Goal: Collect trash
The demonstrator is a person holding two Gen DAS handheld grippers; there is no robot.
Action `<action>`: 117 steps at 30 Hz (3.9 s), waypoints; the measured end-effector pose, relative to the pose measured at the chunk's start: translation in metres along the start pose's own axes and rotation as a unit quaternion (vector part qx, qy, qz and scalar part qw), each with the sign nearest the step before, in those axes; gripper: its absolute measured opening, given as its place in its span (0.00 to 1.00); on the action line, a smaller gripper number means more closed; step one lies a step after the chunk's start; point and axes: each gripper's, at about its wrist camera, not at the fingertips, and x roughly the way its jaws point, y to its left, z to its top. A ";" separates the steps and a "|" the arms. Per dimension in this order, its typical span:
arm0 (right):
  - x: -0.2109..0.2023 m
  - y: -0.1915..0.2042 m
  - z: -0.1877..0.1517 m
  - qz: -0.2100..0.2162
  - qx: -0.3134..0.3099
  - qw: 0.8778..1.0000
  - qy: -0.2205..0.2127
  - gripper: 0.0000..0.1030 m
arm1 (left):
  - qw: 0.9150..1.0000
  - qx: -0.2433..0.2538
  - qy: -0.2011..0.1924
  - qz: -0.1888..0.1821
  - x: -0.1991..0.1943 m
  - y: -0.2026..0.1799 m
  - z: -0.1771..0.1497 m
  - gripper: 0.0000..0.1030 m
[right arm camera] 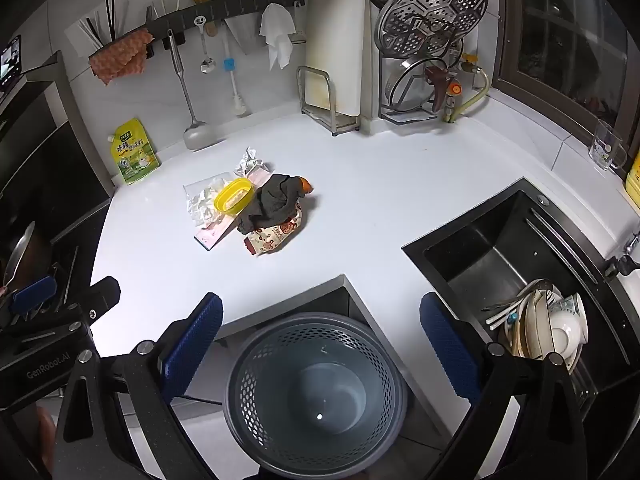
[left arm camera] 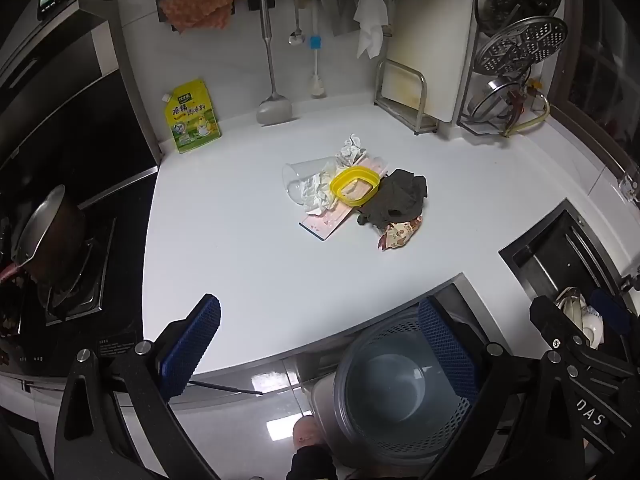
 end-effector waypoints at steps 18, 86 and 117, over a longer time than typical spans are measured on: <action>-0.004 0.000 0.001 0.001 0.000 1.000 -0.004 0.92 | 1.000 -0.001 -0.004 -0.002 0.000 -0.001 -0.007 0.94; -0.006 0.003 0.000 0.007 0.003 1.000 -0.007 0.92 | 1.000 0.001 -0.008 -0.004 -0.008 0.004 -0.001 0.94; 0.085 0.030 0.012 0.010 -0.020 0.998 0.051 0.92 | 0.999 -0.025 0.019 0.012 0.074 0.074 0.019 0.94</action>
